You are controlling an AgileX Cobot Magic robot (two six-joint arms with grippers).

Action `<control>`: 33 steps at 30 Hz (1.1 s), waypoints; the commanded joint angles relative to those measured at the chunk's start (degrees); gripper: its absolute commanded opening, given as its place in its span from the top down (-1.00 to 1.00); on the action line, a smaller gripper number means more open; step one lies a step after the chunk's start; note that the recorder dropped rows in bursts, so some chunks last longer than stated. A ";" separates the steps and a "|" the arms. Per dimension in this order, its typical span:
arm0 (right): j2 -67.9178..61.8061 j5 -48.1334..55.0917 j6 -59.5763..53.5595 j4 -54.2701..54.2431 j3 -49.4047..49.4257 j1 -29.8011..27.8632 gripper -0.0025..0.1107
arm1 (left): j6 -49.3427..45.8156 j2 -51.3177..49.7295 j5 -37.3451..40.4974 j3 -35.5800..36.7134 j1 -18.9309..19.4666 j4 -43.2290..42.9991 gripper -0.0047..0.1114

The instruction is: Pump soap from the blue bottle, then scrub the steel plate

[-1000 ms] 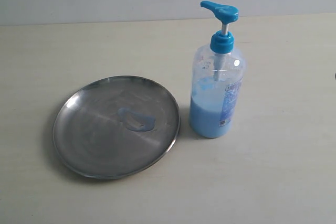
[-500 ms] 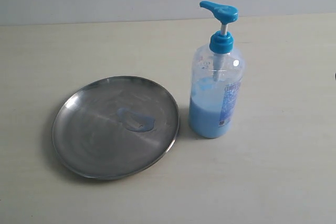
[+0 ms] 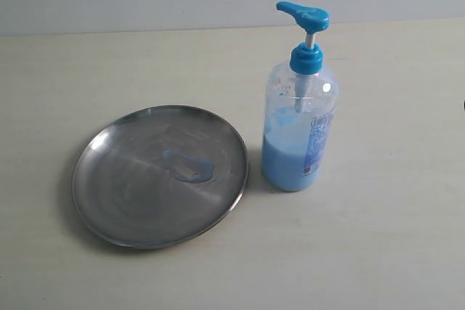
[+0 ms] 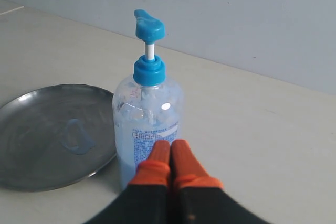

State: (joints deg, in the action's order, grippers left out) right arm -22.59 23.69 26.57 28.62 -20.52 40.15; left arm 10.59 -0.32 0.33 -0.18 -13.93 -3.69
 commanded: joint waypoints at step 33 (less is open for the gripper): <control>-0.17 -0.65 0.01 0.24 0.10 -0.15 0.96 | 4.58 0.32 18.32 0.18 0.22 -1.79 0.92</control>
State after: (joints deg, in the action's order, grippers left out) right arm -22.59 23.69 26.57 28.62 -20.52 40.15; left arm 14.82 -0.32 18.52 -0.18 -13.79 -5.44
